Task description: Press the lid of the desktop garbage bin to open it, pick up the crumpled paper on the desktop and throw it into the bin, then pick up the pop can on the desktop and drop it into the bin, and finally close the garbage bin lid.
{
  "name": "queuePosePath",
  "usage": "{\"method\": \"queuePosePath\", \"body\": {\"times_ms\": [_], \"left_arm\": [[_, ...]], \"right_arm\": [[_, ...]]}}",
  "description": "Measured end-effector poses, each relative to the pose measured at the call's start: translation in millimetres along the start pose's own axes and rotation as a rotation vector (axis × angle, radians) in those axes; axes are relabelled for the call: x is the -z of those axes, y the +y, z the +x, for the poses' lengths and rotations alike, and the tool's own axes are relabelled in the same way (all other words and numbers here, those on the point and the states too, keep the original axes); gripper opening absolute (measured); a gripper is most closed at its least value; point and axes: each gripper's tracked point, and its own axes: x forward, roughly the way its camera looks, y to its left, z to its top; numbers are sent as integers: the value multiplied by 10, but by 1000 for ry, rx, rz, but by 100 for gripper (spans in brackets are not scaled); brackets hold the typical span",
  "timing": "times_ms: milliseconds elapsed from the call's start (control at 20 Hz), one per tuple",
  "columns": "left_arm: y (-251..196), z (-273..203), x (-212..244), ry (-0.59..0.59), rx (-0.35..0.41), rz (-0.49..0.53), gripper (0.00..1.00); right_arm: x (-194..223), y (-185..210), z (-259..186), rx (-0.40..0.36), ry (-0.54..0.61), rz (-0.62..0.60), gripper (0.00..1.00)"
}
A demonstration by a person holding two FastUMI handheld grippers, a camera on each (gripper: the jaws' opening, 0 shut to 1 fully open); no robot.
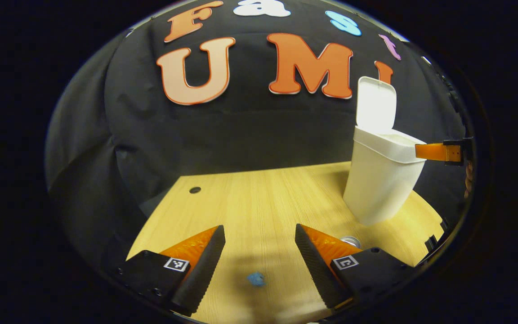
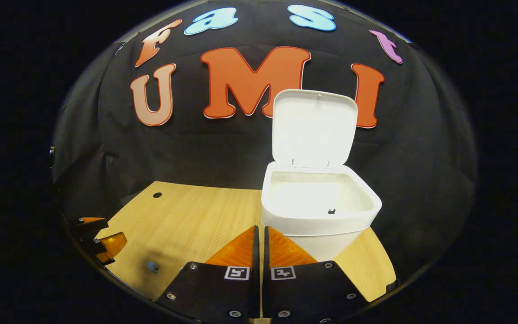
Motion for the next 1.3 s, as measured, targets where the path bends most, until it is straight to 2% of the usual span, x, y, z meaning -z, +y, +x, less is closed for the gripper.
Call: {"method": "queuePosePath", "body": {"times_ms": [300, 500, 550, 700, 850, 900, 950, 1000, 1150, 1300], "left_arm": [[-48, 126, 475, 160, 25, 3, 100], [-59, 185, 784, 258, 38, -43, 100], [-50, 195, 873, 287, 39, -51, 97], [-39, 227, 1083, 362, 47, -60, 100], [-26, 284, 1222, 430, 45, -104, 100], [-14, 304, 1237, 450, 42, -119, 98], [0, 322, 1228, 465, 39, -132, 100], [11, 345, 1210, 478, 41, -140, 98], [60, 409, 1151, 532, 37, -157, 97], [168, 477, 1020, 583, 6, -167, 97]], "right_arm": [[328, 248, 32, -61, 79, -4, 4], [600, 377, 70, -98, 145, -18, 6], [674, 401, 91, -102, 157, -17, 7], [922, 543, 159, -146, 215, 3, 13], [1147, 700, 151, -201, 270, -15, 36], [1195, 752, 150, -220, 283, -24, 41], [1243, 798, 143, -241, 295, -32, 55], [1284, 845, 143, -262, 307, -39, 55], [1443, 982, 152, -313, 335, -62, 74], [1585, 1058, 178, -335, 370, -86, 82]]}}
